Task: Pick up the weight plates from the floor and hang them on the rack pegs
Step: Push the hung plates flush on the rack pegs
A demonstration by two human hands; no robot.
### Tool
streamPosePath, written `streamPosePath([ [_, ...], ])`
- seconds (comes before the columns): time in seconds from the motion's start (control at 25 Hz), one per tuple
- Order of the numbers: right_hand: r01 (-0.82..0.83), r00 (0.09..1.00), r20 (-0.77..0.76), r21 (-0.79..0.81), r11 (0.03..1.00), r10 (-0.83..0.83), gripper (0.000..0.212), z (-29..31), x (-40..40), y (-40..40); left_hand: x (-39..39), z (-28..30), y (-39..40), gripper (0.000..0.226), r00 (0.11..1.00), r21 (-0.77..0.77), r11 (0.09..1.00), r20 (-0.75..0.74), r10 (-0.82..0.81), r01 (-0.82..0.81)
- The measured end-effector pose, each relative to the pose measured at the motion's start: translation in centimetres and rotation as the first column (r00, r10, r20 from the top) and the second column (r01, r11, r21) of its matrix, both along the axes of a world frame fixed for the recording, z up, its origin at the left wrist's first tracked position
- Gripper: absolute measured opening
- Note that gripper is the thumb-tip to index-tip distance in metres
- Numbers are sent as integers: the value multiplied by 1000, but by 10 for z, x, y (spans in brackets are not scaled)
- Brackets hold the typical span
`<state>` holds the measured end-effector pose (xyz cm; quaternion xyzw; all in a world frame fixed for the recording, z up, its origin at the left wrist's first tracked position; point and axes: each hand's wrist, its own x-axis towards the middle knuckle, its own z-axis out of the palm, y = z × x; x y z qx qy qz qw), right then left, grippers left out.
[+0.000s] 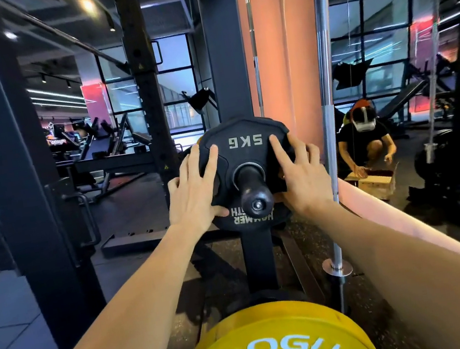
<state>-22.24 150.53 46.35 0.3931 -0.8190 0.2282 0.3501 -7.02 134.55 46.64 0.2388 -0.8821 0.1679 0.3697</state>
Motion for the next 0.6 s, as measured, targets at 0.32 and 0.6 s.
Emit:
streamPosePath([
  [0.32,5,998,-59,3,1000,-4,111,-5,-18,-11,-16,1,-17,135,997,-82,994,28,67,-65],
  [0.6,7,996,89,184,983,-24,110,23,2,7,-2,23,1,124,990,45,998,137,41,-47],
])
